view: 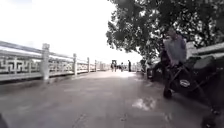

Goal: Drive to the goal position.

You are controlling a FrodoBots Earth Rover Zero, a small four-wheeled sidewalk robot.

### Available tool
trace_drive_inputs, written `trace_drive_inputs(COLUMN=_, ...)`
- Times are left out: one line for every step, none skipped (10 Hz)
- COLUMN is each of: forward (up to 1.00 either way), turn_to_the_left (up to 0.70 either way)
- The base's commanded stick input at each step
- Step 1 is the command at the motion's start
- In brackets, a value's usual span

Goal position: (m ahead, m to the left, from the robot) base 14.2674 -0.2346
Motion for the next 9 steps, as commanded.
trace_drive_inputs(forward=0.7, turn_to_the_left=0.0)
trace_drive_inputs(forward=0.7, turn_to_the_left=0.0)
trace_drive_inputs(forward=0.7, turn_to_the_left=0.0)
trace_drive_inputs(forward=0.7, turn_to_the_left=0.0)
trace_drive_inputs(forward=0.7, turn_to_the_left=-0.08)
trace_drive_inputs(forward=0.7, turn_to_the_left=-0.14)
trace_drive_inputs(forward=0.7, turn_to_the_left=-0.08)
trace_drive_inputs(forward=0.7, turn_to_the_left=0.0)
trace_drive_inputs(forward=0.7, turn_to_the_left=0.0)
